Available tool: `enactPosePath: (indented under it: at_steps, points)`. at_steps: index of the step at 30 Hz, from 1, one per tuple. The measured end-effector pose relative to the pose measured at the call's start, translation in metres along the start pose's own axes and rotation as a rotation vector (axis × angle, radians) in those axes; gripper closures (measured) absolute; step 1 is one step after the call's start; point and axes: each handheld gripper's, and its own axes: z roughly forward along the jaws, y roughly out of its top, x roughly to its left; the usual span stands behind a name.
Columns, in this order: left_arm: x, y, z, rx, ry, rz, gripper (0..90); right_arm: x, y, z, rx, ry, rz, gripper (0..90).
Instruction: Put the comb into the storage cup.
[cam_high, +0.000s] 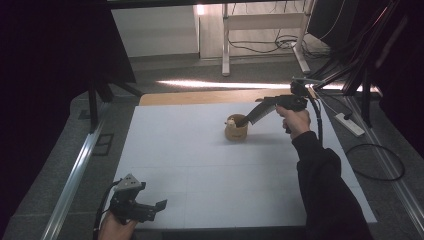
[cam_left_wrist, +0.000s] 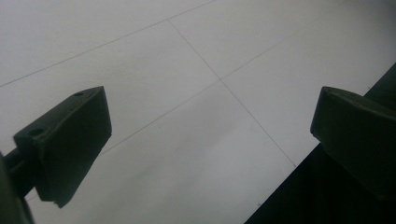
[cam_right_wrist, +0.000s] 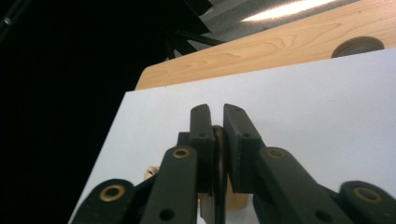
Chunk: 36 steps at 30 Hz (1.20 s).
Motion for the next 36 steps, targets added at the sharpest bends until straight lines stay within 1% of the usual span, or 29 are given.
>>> enactPosePath:
  at_steps: [5, 13, 17, 19, 25, 28, 32, 36]
  points:
    - [0.0, 0.0, 0.0, 0.001, 0.0, 0.0, 0.0, 0.003, -0.001, 0.002, 0.009, -0.035, -0.05, 74.2]
    - [0.0, 0.0, 0.0, 0.002, 0.0, 0.001, 0.0, 0.011, -0.003, 0.003, 0.015, -0.077, -0.153, 61.3]
    - [0.0, 0.0, 0.0, 0.002, -0.001, 0.0, 0.0, 0.015, -0.004, 0.004, 0.017, -0.11, -0.203, 55.5]
    - [0.0, 0.0, 0.0, 0.003, 0.0, 0.001, 0.0, 0.016, -0.004, 0.004, 0.02, -0.123, -0.22, 52.8]
    - [0.0, 0.0, 0.0, 0.004, 0.0, 0.001, 0.0, 0.02, -0.006, 0.004, 0.027, -0.151, -0.278, 44.1]
    - [0.0, 0.0, 0.0, 0.003, -0.001, 0.0, 0.0, 0.023, -0.007, 0.004, 0.027, -0.157, -0.304, 39.3]
    - [0.0, 0.0, 0.0, 0.003, -0.001, -0.001, 0.0, 0.027, -0.008, 0.004, 0.028, -0.174, -0.35, 34.0]
    - [0.0, 0.0, 0.0, 0.003, -0.001, -0.001, 0.0, 0.03, -0.009, 0.003, 0.03, -0.189, -0.393, 30.7]
